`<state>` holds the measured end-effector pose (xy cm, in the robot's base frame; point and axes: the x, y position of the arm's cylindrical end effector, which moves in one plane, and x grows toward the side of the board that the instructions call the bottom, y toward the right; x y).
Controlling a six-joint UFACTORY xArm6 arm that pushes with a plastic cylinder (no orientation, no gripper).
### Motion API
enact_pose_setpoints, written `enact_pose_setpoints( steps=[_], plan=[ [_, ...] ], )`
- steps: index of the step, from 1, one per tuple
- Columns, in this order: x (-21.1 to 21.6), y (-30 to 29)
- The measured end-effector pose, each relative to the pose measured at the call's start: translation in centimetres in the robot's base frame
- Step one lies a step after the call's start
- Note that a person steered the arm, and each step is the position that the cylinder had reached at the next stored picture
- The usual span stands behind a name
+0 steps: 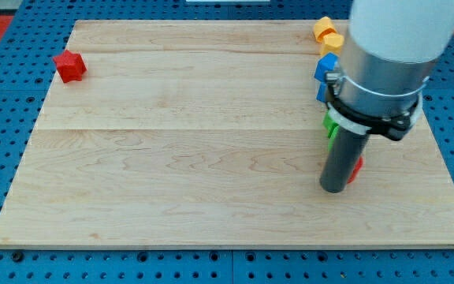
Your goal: Move the red star to the bottom of the red circle
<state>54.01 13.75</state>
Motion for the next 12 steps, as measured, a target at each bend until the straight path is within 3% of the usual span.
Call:
enact_pose_setpoints(
  steps=[1,2,4,5,6,9,10,12],
  plan=[
    [-2.1,-8.5],
    [-7.2,-18.2],
    [-26.1,-24.7],
    [-32.3,-37.7],
    [-33.9,-44.2],
    [-20.4,-39.5],
    [-17.7,-33.6],
    [-8.2,-23.8]
  ],
)
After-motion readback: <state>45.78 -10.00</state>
